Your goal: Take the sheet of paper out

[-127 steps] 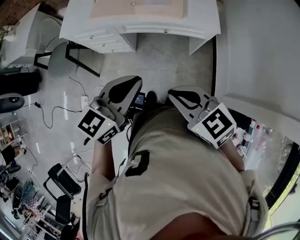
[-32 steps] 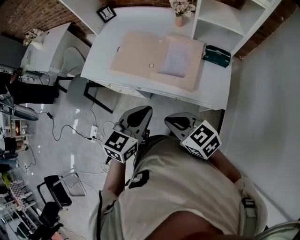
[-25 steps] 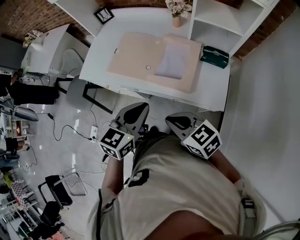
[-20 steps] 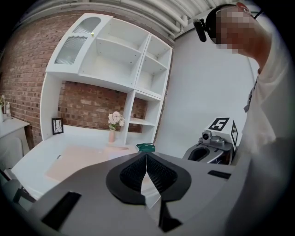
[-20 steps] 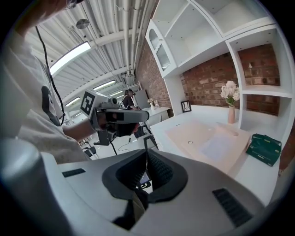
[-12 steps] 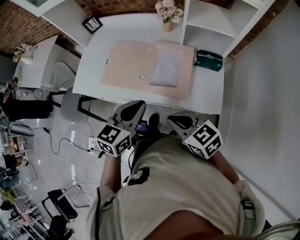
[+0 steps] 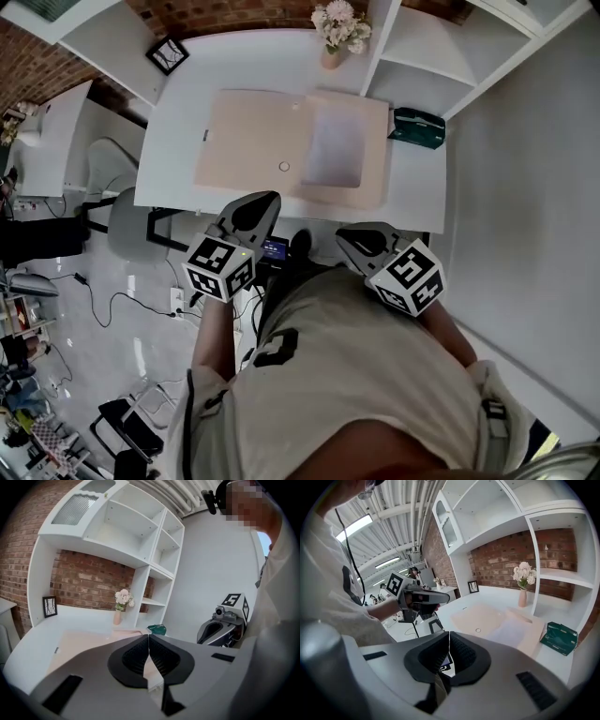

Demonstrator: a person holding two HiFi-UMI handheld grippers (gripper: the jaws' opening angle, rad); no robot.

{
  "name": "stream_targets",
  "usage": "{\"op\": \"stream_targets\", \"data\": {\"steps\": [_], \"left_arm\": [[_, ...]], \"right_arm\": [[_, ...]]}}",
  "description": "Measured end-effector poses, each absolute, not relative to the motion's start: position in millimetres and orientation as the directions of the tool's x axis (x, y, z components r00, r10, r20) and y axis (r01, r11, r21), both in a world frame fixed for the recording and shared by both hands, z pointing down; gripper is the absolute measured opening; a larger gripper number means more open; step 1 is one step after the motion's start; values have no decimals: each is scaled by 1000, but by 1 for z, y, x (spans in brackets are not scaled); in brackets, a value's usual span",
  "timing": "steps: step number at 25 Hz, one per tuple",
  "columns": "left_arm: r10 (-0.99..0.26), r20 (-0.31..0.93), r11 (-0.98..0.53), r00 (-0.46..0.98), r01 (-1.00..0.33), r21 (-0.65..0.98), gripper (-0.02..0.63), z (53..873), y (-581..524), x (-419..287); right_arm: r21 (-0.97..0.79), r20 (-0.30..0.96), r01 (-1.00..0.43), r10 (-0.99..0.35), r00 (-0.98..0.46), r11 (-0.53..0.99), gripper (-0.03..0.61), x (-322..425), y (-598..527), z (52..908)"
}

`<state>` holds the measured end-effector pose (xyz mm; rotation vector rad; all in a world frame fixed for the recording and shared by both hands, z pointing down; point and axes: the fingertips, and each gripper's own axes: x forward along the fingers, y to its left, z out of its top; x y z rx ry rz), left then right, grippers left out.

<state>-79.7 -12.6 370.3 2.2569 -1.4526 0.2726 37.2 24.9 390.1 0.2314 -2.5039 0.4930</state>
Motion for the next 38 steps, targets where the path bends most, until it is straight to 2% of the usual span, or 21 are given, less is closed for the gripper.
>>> {"op": "stream_targets", "data": {"steps": [10, 18, 24, 25, 27, 29, 34, 38], "left_arm": [[-760, 401, -422, 512, -857, 294, 18, 391, -54, -112], [-728, 437, -412, 528, -846, 337, 18, 425, -80, -142], [-648, 470, -460, 599, -800, 385, 21, 459, -102, -131], [-619, 473, -473, 626, -779, 412, 37, 466, -105, -124], [-554, 491, -488, 672, -740, 462, 193, 482, -111, -109], [-497, 527, -494, 690, -724, 482, 244, 501, -119, -95], [-384, 631, -486, 674, -729, 483, 267, 550, -139, -68], [-374, 668, -442, 643, -757, 481, 276, 576, -166, -61]], "right_arm": [[-280, 620, -341, -102, -778, 897, 26, 0, 4, 394], [-267, 653, -365, -112, -749, 892, 26, -35, -2, 401], [-268, 663, -393, -128, -737, 879, 26, -45, -7, 403], [-271, 663, -397, -129, -737, 877, 26, -46, -8, 403], [-278, 662, -402, -129, -738, 872, 26, -45, -12, 404], [-285, 658, -401, -127, -742, 871, 26, -44, -16, 404], [-319, 640, -382, -100, -762, 867, 26, -35, -31, 408], [-364, 631, -357, -55, -774, 860, 26, -29, -40, 413]]}}
